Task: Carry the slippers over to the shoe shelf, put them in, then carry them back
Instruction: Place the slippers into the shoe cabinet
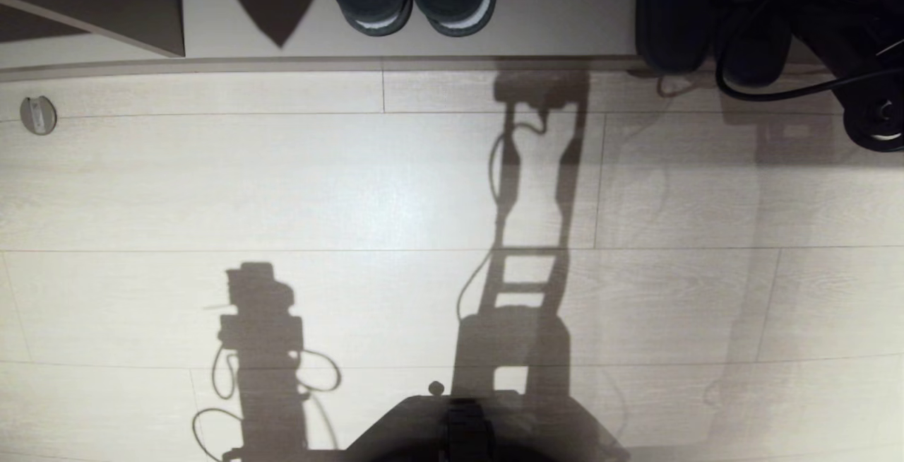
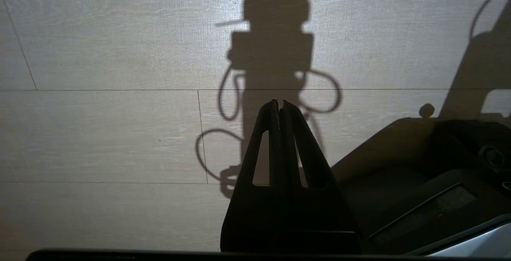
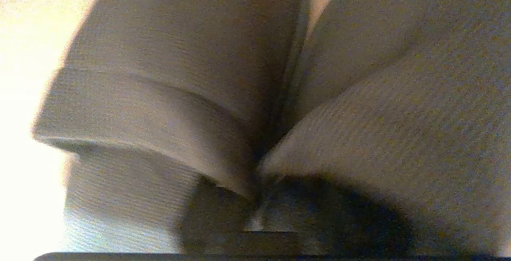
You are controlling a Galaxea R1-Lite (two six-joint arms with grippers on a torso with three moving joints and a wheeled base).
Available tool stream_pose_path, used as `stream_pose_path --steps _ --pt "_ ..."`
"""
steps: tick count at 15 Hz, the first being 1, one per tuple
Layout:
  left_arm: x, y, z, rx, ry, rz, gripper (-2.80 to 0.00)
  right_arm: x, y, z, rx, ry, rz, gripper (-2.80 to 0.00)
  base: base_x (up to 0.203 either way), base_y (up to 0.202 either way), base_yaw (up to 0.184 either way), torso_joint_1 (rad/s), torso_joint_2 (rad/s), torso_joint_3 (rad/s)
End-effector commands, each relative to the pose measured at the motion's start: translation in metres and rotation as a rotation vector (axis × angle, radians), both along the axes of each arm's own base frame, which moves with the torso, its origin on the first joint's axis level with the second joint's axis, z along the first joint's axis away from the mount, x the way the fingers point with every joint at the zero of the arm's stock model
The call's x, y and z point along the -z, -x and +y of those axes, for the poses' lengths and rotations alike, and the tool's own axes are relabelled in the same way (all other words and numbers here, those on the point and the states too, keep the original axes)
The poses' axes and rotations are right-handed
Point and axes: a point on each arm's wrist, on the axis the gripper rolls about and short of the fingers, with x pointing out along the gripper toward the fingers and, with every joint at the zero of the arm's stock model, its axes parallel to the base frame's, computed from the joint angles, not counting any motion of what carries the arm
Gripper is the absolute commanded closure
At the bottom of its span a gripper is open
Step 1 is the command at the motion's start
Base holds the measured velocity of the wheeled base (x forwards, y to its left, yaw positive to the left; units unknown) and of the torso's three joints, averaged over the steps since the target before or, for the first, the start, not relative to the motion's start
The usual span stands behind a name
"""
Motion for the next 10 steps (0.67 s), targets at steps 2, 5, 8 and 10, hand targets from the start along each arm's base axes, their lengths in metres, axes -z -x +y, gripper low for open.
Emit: stream_pose_path --steps 2,5,8,10 --pt "0.000 0.000 0.000 -0.001 0.001 0.000 0.00 0.003 -0.002 0.000 -0.001 0.000 0.008 -2.80 0.000 0.000 0.000 0.000 0.00 0.000" --pt "0.000 0.000 0.000 -0.001 0.001 0.000 0.00 -0.001 0.008 0.000 0.000 0.002 0.014 -2.80 0.000 0.000 0.000 0.000 0.00 0.000" --pt "0.000 0.000 0.000 -0.001 0.001 0.000 0.00 0.002 0.016 0.000 -0.001 0.003 0.031 -2.80 0.000 0.000 0.000 0.000 0.00 0.000" --pt "0.000 0.000 0.000 -0.001 0.001 0.000 0.00 0.012 0.025 0.000 0.001 0.008 0.069 -2.80 0.000 0.000 0.000 0.000 0.00 0.000"
